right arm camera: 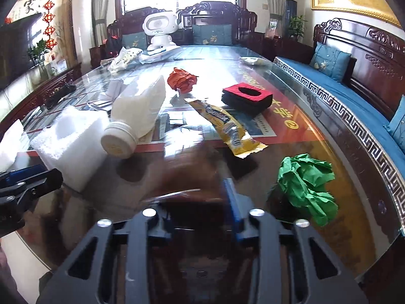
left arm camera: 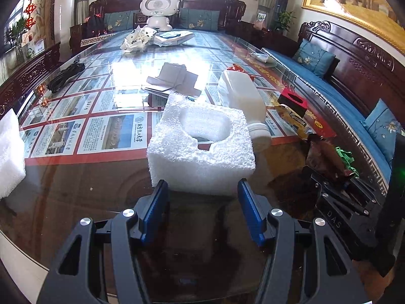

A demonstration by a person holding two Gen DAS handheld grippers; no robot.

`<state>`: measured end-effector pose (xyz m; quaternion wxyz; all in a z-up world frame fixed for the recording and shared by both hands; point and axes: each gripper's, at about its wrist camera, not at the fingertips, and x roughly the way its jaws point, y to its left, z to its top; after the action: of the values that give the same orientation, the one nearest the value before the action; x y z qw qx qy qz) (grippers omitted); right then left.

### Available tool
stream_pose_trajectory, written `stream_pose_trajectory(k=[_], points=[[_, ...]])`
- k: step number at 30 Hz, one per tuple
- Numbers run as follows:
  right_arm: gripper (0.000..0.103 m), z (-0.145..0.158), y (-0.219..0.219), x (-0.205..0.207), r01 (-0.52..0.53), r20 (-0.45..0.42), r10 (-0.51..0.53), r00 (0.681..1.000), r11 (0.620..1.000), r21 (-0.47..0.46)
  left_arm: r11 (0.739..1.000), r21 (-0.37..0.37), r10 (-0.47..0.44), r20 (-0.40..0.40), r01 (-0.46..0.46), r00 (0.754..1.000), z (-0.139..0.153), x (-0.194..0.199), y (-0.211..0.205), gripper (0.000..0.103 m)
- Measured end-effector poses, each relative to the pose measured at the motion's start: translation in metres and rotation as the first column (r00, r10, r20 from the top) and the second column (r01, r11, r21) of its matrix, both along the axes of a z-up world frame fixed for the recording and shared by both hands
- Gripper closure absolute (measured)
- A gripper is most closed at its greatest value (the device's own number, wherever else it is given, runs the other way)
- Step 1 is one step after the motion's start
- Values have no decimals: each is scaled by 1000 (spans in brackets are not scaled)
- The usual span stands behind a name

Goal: Collect trash
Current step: 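Grasp the brown snack wrapper with the right tool while the left tool grasps white foam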

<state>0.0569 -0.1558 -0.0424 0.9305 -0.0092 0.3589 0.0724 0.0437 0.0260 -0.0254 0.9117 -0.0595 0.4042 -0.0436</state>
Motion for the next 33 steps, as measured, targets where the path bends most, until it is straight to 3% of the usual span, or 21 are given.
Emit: stream_pose_trajectory(k=[18, 25, 33], points=[[78, 18, 6, -9, -32, 50, 30, 998, 998, 48, 999, -31, 13, 59, -11, 998, 21, 2, 11, 46], [78, 21, 8, -10, -38, 60, 35, 998, 998, 49, 997, -31, 75, 116, -71, 990, 38, 16, 26, 42], [78, 25, 11, -13, -51, 70, 47, 996, 997, 53, 994, 12, 105, 53, -106, 993, 21, 48, 31, 46]])
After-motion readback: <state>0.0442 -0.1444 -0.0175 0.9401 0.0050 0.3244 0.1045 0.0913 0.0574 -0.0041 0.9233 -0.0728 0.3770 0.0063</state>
